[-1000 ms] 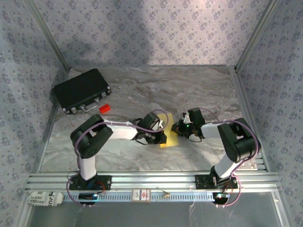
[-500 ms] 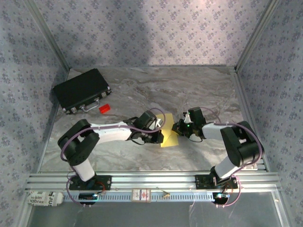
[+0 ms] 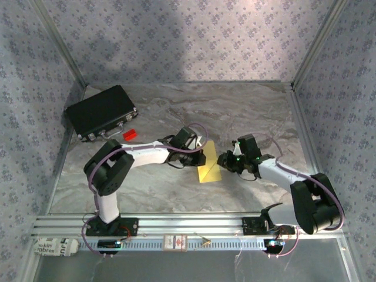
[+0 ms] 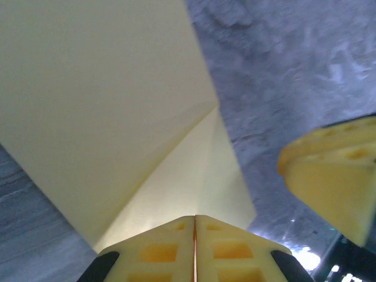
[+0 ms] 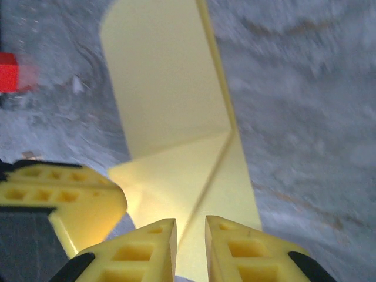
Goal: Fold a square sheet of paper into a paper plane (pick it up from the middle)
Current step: Turn over the paper at the center of the table.
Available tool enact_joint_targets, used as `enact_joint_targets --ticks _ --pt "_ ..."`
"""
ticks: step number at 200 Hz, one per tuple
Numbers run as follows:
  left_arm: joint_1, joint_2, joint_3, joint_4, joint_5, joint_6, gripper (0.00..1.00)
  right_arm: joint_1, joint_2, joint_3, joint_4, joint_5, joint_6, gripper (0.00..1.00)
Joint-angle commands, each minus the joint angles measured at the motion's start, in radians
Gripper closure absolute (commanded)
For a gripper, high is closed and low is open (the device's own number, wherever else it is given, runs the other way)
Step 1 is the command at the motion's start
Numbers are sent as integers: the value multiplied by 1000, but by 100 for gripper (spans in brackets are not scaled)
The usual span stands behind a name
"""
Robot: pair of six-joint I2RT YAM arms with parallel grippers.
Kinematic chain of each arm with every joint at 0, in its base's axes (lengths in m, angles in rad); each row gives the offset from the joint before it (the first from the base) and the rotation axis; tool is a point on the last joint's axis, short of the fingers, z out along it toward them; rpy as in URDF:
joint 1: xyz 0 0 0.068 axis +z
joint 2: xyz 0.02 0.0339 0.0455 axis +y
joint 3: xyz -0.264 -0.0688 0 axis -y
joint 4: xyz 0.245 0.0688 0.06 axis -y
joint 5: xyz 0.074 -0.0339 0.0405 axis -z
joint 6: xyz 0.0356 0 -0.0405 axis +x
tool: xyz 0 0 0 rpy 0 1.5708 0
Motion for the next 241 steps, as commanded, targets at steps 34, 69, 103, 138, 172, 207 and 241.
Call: enact_joint_targets --ticks 34,69,103,138,172,207,241 --pt "3 59 -1 -98 -16 71 95 69 -18 -17 -70 19 46 72" --pt "2 61 -27 -76 -12 60 96 84 8 7 -119 47 39 72" --pt "3 56 -37 -68 -12 55 95 89 26 0 -119 53 44 69" --pt "2 54 -34 -63 -9 55 96 95 45 -8 -89 50 50 66" --pt "2 55 -36 -58 -5 54 96 99 68 -6 -2 19 73 62" --pt "3 50 -48 -46 -4 48 96 86 87 5 88 -13 94 57" --pt "3 48 -47 -44 -2 47 96 57 111 35 102 -24 74 54"
